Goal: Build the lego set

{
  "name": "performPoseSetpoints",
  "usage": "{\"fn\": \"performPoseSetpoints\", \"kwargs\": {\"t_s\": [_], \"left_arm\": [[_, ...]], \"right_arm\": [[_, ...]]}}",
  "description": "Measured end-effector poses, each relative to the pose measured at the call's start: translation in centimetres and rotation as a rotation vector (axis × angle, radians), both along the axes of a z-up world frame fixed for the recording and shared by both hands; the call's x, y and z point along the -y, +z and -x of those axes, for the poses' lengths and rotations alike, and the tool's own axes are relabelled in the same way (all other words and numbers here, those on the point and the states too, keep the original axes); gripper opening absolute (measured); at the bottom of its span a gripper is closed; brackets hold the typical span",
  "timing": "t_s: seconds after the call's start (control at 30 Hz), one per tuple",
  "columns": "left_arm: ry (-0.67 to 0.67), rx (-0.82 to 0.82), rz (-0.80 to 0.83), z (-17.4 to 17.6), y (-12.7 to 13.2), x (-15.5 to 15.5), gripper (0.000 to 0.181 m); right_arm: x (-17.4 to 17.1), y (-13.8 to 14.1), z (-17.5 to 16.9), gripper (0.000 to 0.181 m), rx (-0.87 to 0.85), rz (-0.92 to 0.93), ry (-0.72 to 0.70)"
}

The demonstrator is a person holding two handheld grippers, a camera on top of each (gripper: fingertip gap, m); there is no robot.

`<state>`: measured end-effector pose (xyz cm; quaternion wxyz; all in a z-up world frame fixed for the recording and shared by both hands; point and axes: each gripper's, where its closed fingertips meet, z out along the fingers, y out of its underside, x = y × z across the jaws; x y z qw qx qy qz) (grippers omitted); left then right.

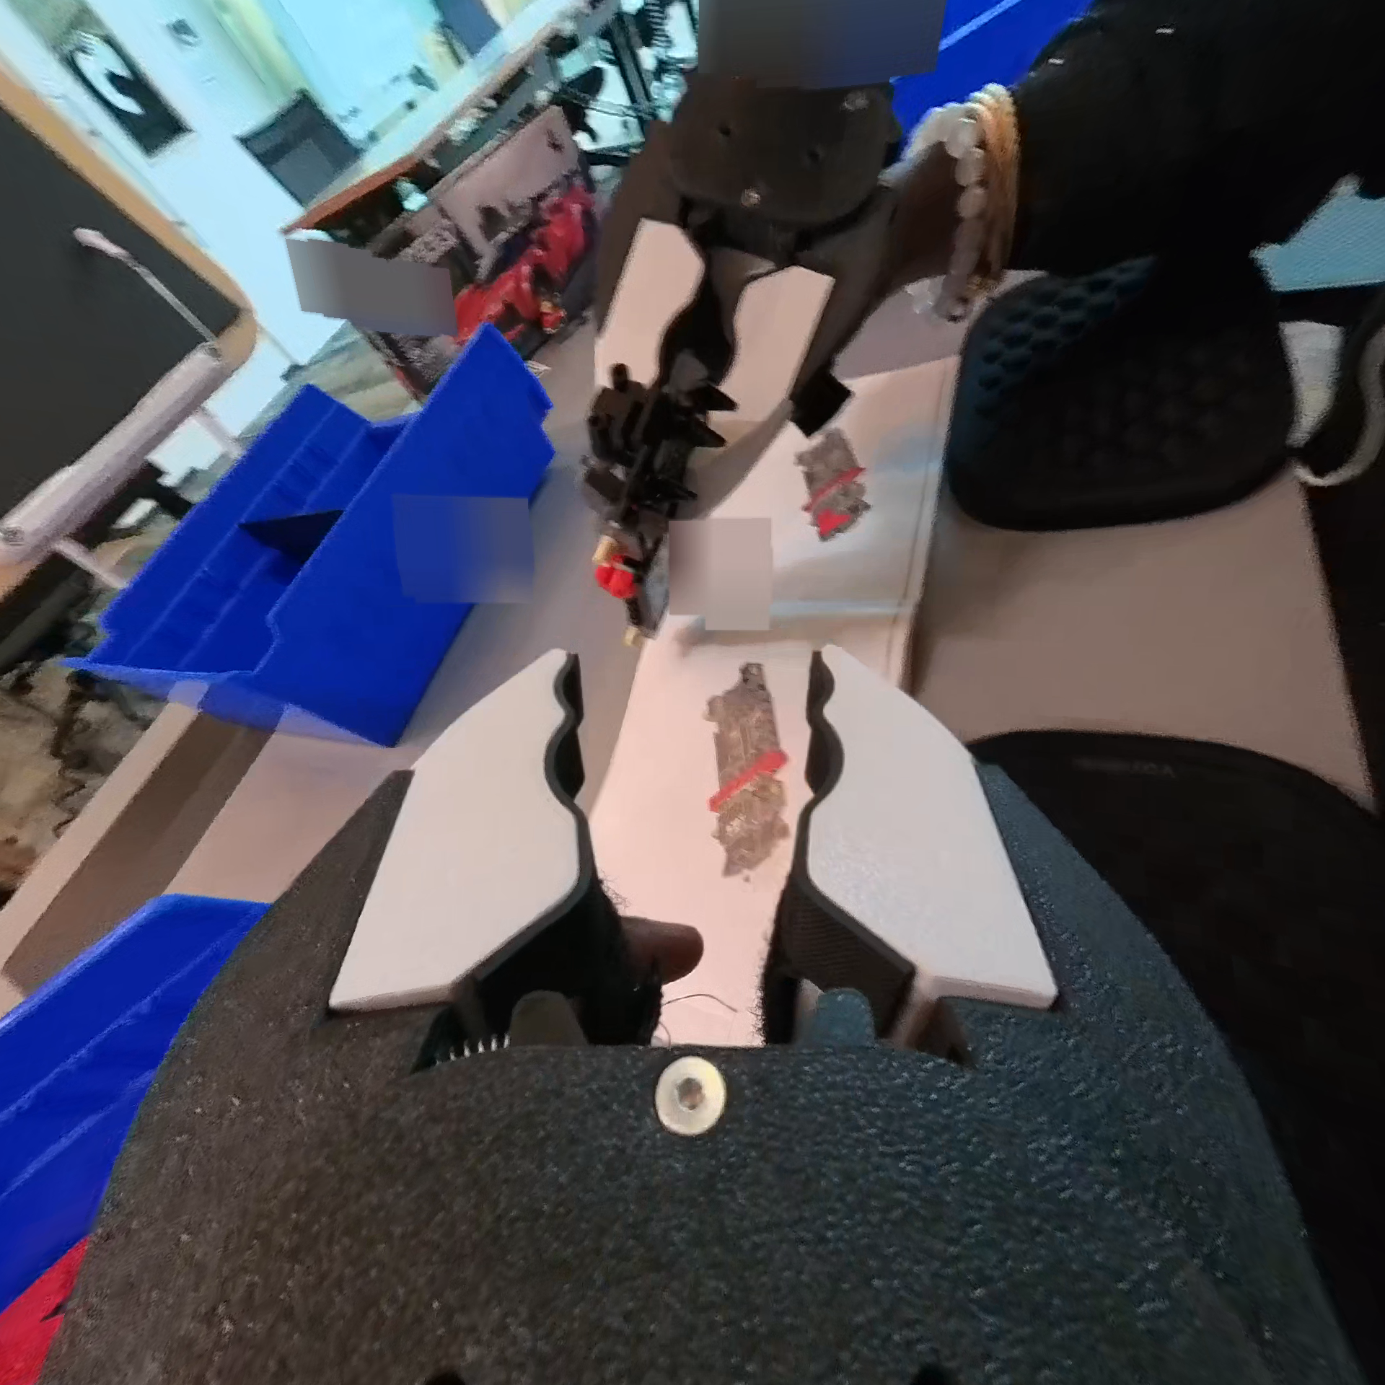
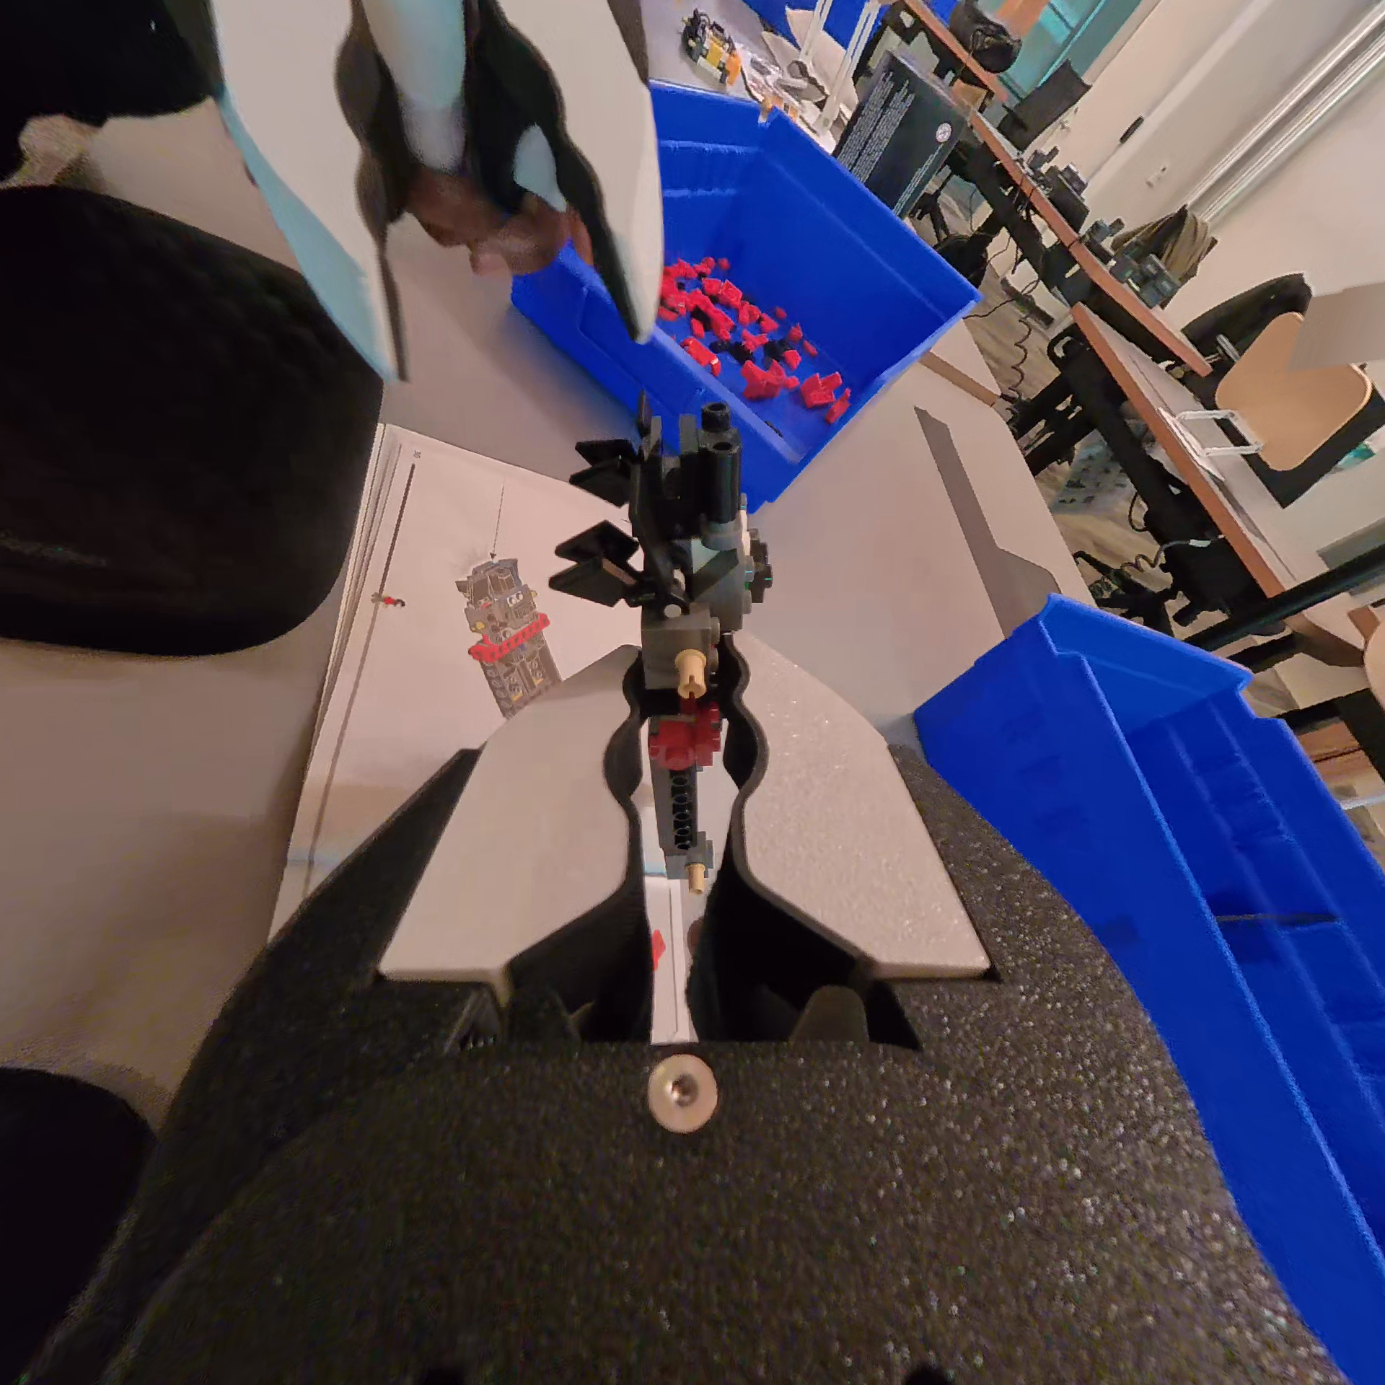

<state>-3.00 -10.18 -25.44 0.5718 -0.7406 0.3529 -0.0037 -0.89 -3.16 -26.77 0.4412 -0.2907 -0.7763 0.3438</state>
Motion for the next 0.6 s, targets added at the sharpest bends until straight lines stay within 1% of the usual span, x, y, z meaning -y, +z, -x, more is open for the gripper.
{"fn": "performPoseSetpoints", "kwargs": {"t_s": [0.07,0.2,0.3,0.4,0.6], "left_arm": [[-0.046,0.007,0.066,-0.3,-0.6,1.1,0.062],[-0.027,-0.012,0.149,0.4,-2.2,1.9,0.063],[-0.005,-0.02,0.175,0.5,-3.1,1.7,0.064],[-0.004,-0.037,0.187,0.1,-3.8,1.4,0.064],[-0.019,-0.075,0.235,-0.6,-5.5,0.7,0.063]], "right_arm": [[-0.3,0.0,-0.2,0.017,-0.004,-0.017,-0.006],[-1.2,-0.2,-0.6,0.017,-0.008,-0.045,-0.023],[-2.5,-0.3,-0.8,0.017,-0.012,-0.086,-0.061],[-4.7,-0.1,-1.3,0.017,-0.03,-0.14,-0.132],[-7.9,0.3,-3.4,0.017,-0.044,-0.197,-0.254]]}}
